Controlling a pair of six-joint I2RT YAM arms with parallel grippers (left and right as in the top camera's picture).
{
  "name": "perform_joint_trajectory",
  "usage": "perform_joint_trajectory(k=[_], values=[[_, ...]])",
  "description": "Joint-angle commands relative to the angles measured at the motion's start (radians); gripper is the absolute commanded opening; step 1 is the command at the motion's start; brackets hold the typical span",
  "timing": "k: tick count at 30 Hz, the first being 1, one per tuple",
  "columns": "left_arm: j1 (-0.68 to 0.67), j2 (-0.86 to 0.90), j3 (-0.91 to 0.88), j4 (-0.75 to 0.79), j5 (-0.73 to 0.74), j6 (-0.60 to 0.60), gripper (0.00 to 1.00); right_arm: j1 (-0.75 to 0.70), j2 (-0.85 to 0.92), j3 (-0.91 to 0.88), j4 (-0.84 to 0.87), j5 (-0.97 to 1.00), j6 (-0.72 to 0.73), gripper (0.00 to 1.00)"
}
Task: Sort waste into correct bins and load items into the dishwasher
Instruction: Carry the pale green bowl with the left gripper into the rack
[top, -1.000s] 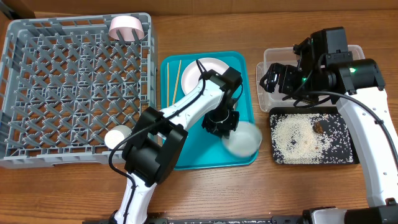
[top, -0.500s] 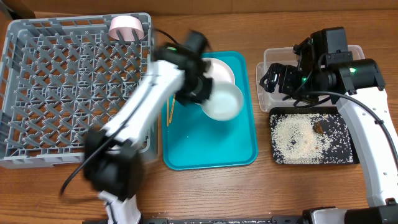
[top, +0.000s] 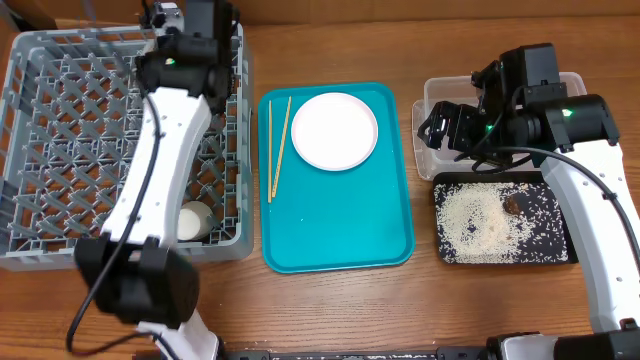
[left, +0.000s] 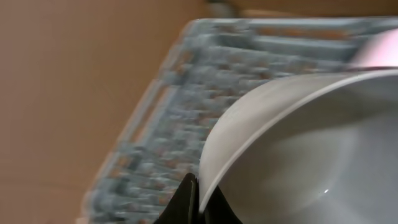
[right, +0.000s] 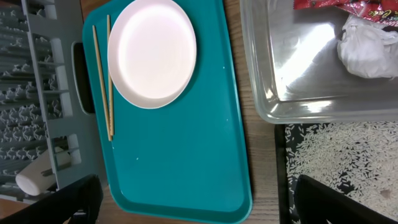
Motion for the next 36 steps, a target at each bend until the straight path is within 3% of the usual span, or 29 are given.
perform_joint_trajectory(k=[1,6,17,25,36], values=[[0.012,0.133,0.001,0.029,-0.371,-0.046,0.04,-0.002,-0.002,0.020,0.005,0.003,0.000,1.00],[0.014,0.245,0.001,0.071,-0.496,-0.130,0.04,-0.002,-0.002,0.020,0.005,0.003,0.000,1.00],[0.026,0.324,0.000,0.100,-0.464,-0.288,0.04,-0.002,-0.002,0.020,0.005,0.003,0.000,1.00],[0.034,0.325,0.000,0.179,-0.354,-0.302,0.04,-0.002,-0.002,0.020,0.005,0.003,0.000,1.00],[0.034,0.388,-0.003,0.215,-0.390,-0.292,0.04,-0.002,-0.002,0.020,0.005,0.003,0.000,1.00]])
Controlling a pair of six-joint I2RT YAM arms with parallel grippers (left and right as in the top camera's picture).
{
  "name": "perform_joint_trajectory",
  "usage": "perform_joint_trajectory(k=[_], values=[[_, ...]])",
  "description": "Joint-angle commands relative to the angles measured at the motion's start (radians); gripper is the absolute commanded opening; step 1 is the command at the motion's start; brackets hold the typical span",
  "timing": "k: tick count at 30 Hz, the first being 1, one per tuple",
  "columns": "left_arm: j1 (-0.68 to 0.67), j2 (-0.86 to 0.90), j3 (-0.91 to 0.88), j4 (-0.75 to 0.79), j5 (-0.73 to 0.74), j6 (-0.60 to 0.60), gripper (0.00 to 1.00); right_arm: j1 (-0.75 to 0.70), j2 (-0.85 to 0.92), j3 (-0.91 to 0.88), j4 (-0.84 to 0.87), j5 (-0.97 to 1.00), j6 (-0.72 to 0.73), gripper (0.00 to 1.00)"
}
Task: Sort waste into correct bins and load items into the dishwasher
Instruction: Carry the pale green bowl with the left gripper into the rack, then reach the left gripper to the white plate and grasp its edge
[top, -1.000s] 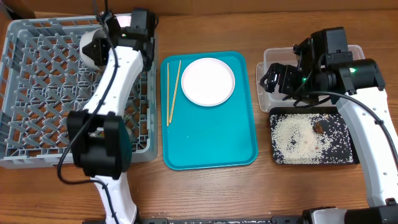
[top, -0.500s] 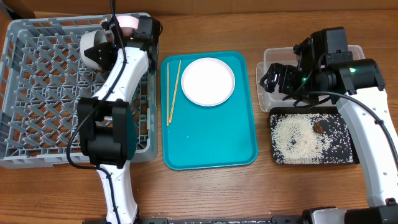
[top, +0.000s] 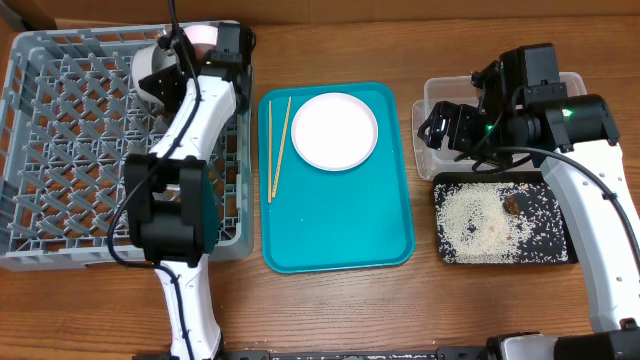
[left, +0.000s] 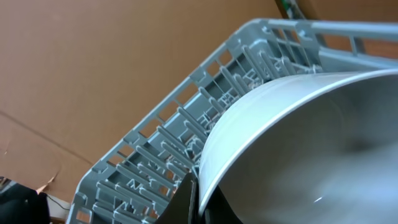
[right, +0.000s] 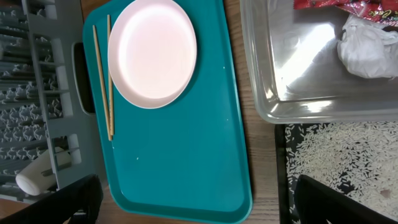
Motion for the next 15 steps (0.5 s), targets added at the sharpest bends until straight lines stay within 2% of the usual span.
perform_joint_trajectory(k=[1,9,11,13,15], values=[[0.005,0.062,-0.002,0.000,-0.059,-0.015,0.04,-0.002,-0.002,0.020,0.005,0.003,-0.001,1.00],[-0.023,0.072,-0.002,0.000,-0.077,0.006,0.05,-0.002,-0.002,0.020,0.005,0.003,-0.001,1.00],[-0.044,0.072,-0.002,0.000,-0.077,0.014,0.15,-0.002,-0.002,0.020,0.005,0.003,-0.001,1.00],[-0.064,0.072,-0.002,0.000,-0.077,0.022,0.38,-0.002,-0.002,0.020,0.005,0.003,-0.001,1.00],[-0.076,0.072,-0.002,0.000,-0.064,0.032,0.42,-0.002,-0.002,0.020,0.005,0.003,-0.001,1.00]])
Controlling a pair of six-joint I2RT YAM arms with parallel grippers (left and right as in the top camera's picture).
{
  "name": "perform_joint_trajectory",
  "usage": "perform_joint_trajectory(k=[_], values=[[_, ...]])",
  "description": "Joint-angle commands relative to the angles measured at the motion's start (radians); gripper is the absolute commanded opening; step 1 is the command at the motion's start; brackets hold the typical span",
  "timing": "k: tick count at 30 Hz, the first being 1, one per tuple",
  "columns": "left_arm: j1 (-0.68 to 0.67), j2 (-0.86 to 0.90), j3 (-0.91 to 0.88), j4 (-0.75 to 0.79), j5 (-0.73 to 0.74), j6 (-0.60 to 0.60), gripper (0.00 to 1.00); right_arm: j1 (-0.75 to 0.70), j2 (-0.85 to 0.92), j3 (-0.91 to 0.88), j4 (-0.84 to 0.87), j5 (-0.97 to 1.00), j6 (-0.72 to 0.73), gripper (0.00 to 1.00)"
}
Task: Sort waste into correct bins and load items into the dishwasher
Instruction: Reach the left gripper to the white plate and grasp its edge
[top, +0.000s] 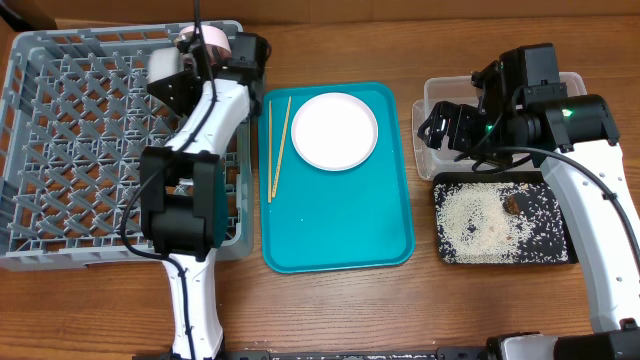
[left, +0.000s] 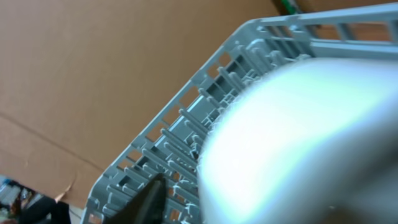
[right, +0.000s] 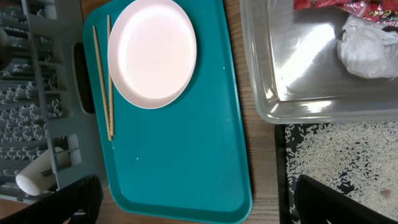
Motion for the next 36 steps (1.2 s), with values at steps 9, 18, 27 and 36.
perform_joint_trajectory(k=[9,18,27,36], values=[[-0.050,-0.012,0.047,-0.035,0.373,0.183,0.54,-0.002,-0.002,0.020,0.005,0.003,-0.001,1.00],[-0.080,-0.159,0.344,-0.280,1.004,0.265,0.88,-0.002,-0.002,0.020,0.005,0.003,-0.001,1.00],[-0.165,-0.163,0.307,-0.504,1.509,0.092,0.63,-0.002,-0.002,0.020,0.005,0.003,-0.001,1.00],[-0.191,-0.090,0.130,-0.396,1.420,-0.219,0.70,-0.002,-0.002,0.020,0.005,0.003,-0.001,1.00]])
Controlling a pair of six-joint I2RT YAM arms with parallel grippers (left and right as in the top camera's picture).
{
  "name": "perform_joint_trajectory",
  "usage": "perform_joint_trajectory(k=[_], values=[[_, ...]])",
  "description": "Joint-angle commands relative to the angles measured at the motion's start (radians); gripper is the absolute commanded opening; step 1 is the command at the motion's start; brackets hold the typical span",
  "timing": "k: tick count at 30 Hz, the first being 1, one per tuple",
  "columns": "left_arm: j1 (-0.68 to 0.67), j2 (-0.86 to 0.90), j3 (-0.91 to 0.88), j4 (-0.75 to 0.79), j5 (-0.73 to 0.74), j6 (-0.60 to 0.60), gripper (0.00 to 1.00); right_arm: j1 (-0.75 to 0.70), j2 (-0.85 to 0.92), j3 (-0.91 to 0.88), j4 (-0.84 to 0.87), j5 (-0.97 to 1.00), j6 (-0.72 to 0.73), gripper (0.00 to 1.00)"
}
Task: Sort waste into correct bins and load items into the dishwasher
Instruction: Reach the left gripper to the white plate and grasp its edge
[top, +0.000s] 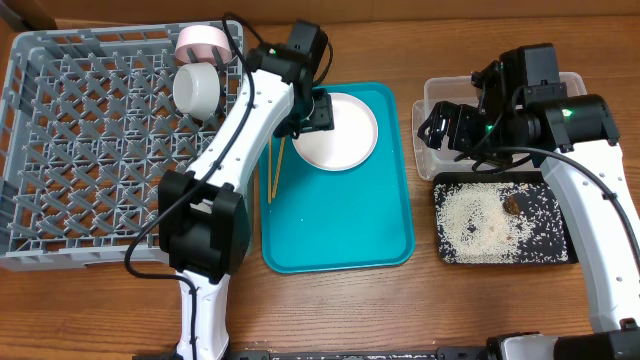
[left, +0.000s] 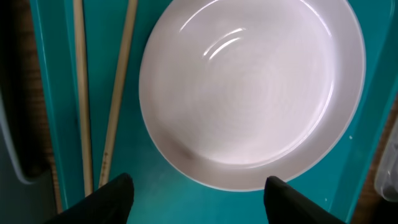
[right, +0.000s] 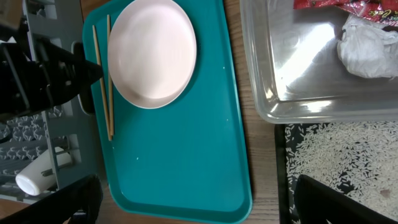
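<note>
A white plate (top: 335, 131) lies at the far end of the teal tray (top: 340, 230), with two wooden chopsticks (top: 277, 150) to its left. My left gripper (left: 199, 190) hovers open just above the plate (left: 252, 93) and chopsticks (left: 118, 93), holding nothing. A white bowl (top: 198, 92) rests tilted in the grey dish rack (top: 60, 150) near its far right corner. My right gripper (right: 199, 193) is open and high over the tray's right side, by the clear bin (right: 311, 62).
The clear bin (top: 440, 100) holds a red wrapper and crumpled white paper (right: 367, 43). A black tray (top: 500, 220) of spilled rice sits in front of it. A pink round item (top: 203, 42) stands at the rack's far edge. A white cup (right: 37, 174) lies in the rack.
My left gripper has left the rack's far right corner and now hangs open over the plate on the tray. The white bowl stays behind in the rack. The right arm is unchanged.
My left gripper was shut on the white bowl's rim over the back of the rack, and still gripped it at the rack's far edge. Then its finger stood off the rim. Now the bowl rests in the rack and the gripper is above the plate.
</note>
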Motion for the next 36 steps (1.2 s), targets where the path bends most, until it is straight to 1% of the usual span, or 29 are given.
perform_joint_trajectory(k=[1,3,7,13,16,19,20,21,23,28,33,36], values=[[0.009,0.010,-0.064,0.060,-0.062,-0.218,0.68,-0.002,-0.002,0.020,0.005,0.003,0.000,1.00],[0.007,0.010,-0.110,0.110,-0.061,-0.272,0.66,-0.002,-0.002,0.020,0.005,0.003,0.000,1.00],[0.000,0.010,-0.209,0.206,-0.062,-0.333,0.57,-0.002,-0.002,0.020,0.005,0.003,0.000,1.00],[0.000,0.010,-0.289,0.246,-0.066,-0.355,0.49,-0.002,-0.002,0.020,0.005,0.003,0.000,1.00],[0.000,0.010,-0.354,0.320,-0.065,-0.363,0.36,-0.002,-0.002,0.020,0.005,0.003,0.000,1.00],[0.000,0.010,-0.389,0.372,-0.051,-0.363,0.30,-0.002,-0.002,0.020,0.005,0.003,0.000,1.00],[0.000,0.010,-0.397,0.383,-0.047,-0.362,0.23,-0.002,-0.002,0.020,0.005,0.003,0.000,1.00],[0.000,0.010,-0.397,0.384,-0.047,-0.362,0.19,-0.002,-0.002,0.020,0.005,0.003,0.000,1.00],[0.000,0.010,-0.397,0.386,-0.047,-0.362,0.05,-0.002,-0.002,0.020,0.005,0.003,0.000,1.00],[0.000,0.000,-0.389,0.382,-0.045,-0.356,0.04,-0.002,-0.002,0.020,0.005,0.003,0.000,1.00],[0.011,-0.099,-0.278,0.329,-0.063,-0.119,0.04,-0.002,-0.002,0.020,0.005,0.003,0.000,1.00],[0.013,-0.158,-0.200,0.245,-0.153,-0.031,0.04,-0.002,-0.002,0.020,0.005,0.003,0.000,1.00]])
